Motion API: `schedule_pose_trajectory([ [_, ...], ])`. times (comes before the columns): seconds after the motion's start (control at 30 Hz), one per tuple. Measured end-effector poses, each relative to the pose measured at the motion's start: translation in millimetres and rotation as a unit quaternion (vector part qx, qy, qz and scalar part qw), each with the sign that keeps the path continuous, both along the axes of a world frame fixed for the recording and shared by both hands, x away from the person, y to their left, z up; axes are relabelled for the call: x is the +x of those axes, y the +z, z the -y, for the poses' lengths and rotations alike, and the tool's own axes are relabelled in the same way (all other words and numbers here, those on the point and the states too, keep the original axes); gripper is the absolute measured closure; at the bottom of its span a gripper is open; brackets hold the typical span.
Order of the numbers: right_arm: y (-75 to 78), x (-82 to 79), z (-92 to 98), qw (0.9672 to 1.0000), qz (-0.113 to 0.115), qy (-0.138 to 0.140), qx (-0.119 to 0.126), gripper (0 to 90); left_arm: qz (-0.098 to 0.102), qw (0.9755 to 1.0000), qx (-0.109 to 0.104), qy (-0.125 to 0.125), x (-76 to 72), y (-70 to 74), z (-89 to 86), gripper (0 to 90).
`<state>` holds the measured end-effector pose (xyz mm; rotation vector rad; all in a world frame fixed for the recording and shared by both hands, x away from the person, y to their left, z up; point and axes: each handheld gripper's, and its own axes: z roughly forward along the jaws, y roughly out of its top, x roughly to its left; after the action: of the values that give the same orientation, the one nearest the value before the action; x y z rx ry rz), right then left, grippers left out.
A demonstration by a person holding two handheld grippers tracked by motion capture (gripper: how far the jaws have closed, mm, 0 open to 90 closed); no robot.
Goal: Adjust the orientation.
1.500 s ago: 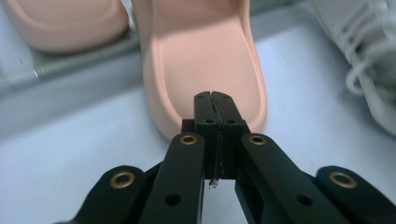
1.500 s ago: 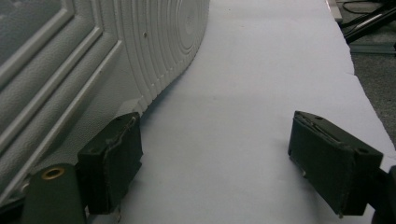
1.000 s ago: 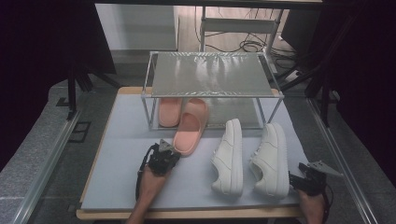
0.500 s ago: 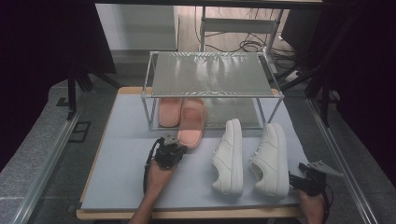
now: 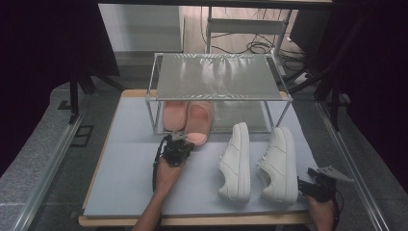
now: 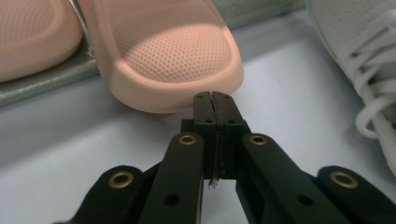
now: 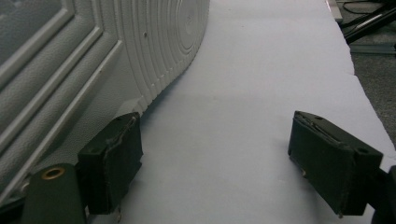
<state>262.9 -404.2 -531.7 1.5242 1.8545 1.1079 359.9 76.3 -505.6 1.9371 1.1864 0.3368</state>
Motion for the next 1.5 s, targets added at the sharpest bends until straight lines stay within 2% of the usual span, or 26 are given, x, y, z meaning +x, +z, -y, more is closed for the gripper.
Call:
schedule_pose_trajectory([
  [0.4,0.0,0.0,0.3,1.0,0.0,0.0,0.002,18.0,-0.002,0.9999,0.005,0.011,22.2,-1.1,8.2,89.1],
  [0.97,-0.1,-0.1,1.0,1.0,0.001,0.001,0.005,18.0,-0.006,0.999,0.038,0.023,57.9,-1.5,18.5,89.3],
  [1.4,-0.2,-0.1,1.3,1.0,0.001,0.001,0.006,18.0,-0.011,0.9988,0.033,0.036,71.9,-7.5,21.0,89.5],
  [1.5,-0.3,-0.1,1.3,1.0,0.001,0.002,0.005,18.0,-0.01,0.9987,0.037,0.034,72.0,-7.4,21.2,89.5],
])
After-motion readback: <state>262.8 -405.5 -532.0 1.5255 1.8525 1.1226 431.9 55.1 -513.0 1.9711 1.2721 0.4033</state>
